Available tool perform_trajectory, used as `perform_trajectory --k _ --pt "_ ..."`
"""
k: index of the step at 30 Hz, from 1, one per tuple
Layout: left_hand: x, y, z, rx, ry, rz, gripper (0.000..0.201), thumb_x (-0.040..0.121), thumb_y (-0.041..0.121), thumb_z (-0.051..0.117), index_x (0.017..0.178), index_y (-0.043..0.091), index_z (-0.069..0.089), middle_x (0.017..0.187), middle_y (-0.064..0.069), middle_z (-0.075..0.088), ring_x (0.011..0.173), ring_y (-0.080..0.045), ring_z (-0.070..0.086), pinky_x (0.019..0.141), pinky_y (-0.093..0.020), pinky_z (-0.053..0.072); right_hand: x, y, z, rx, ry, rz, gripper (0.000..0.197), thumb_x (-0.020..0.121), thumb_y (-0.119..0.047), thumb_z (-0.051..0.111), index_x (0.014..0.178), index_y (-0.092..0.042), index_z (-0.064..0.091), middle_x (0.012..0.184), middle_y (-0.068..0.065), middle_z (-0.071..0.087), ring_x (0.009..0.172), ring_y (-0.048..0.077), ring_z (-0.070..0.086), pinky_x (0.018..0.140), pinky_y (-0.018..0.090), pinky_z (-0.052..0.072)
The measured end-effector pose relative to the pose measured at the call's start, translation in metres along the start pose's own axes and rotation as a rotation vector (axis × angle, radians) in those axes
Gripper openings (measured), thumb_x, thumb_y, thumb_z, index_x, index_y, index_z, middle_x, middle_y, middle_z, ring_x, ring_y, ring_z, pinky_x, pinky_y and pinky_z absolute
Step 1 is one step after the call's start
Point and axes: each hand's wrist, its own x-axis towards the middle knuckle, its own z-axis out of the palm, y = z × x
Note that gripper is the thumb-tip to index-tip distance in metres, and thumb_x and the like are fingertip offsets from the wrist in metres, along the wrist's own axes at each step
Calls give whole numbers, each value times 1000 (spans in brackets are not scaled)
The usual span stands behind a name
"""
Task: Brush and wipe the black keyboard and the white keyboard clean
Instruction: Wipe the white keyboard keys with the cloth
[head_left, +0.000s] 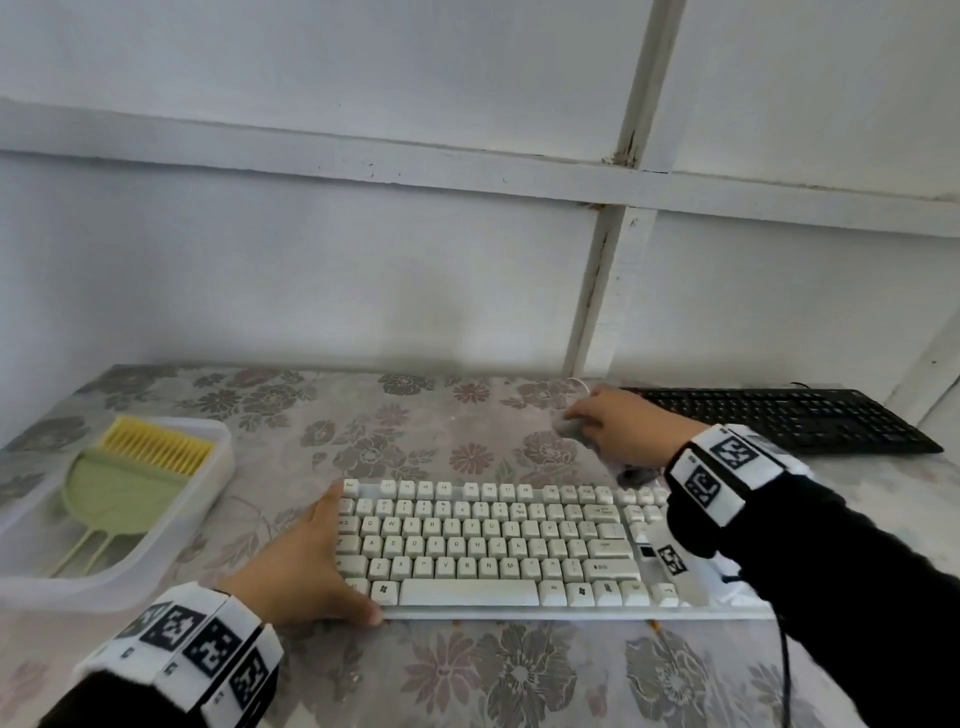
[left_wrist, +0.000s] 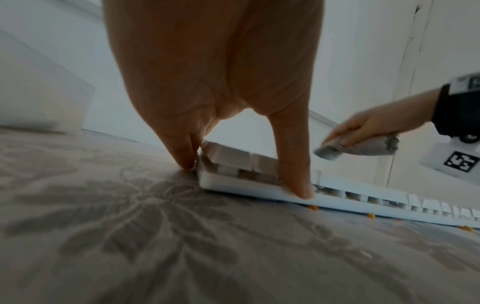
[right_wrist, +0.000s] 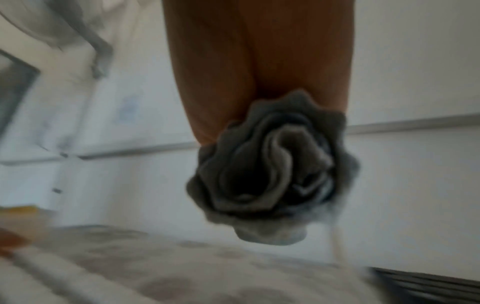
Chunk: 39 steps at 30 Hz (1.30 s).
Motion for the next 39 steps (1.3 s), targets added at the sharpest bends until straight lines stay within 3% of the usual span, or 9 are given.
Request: perform_trajectory --k 5,7,11,14,17,22,30,36,39 --pt "-2 2 -3 -25 -20 33 128 62 32 84 146 20 -11 149 1 20 122 -9 30 107 -21 25 27 -121 28 107 -50 -288 28 97 -21 43 118 -12 59 117 6 47 99 22 49 91 32 45" --pt "-3 0 -5 -31 -34 8 129 66 29 82 145 14 -19 152 -2 17 129 -13 31 106 -21 26 32 -153 38 15 -100 -358 29 96 -17 41 120 -9 57 121 11 45 106 32 47 92 39 42" --pt "-3 -5 -8 -87 -53 -5 134 66 27 83 144 12 -25 153 2 21 136 -13 28 106 -21 25 32 -181 52 -95 -172 -357 18 92 -6 38 89 -12 55 113 14 40 113 38 41 90 43 36" --pt "-4 -4 -9 -71 -32 30 121 67 25 83 147 17 -7 137 8 34 123 -10 37 97 -18 31 32 -172 63 -115 -136 -340 28 91 1 38 77 -20 51 105 8 35 111 37 42 83 42 40" --pt "-3 -6 -7 -79 -10 71 113 63 23 84 144 27 6 116 15 36 107 -4 38 85 -13 32 31 -156 70 -148 -93 -374 34 92 4 41 110 -18 61 122 9 40 110 35 42 88 42 45" --pt "0 -11 -5 -55 -18 16 128 59 31 85 149 28 -6 144 4 33 125 -14 39 107 -26 33 22 -129 67 -140 -51 -364 29 90 3 45 109 -12 60 105 6 41 103 32 47 85 35 43" --pt "1 -12 -3 -37 -31 -10 128 60 33 85 149 26 -6 148 4 30 129 -15 37 108 -27 32 8 -88 62 -117 -54 -287 30 86 10 43 91 -15 58 98 2 36 87 23 37 73 31 32" --pt "2 -11 -3 8 -31 -29 128 62 36 83 149 23 -9 152 2 25 134 -17 33 109 -28 29 11 -65 49 -92 -96 -117 10 93 -12 48 83 -9 50 80 -5 36 72 17 45 59 16 32" --pt "2 -11 -3 19 -25 -20 128 61 37 83 149 23 -9 151 2 26 134 -17 33 110 -29 28 10 -41 41 -114 -161 -36 20 91 -7 48 71 -12 50 87 3 48 77 20 51 70 19 42"
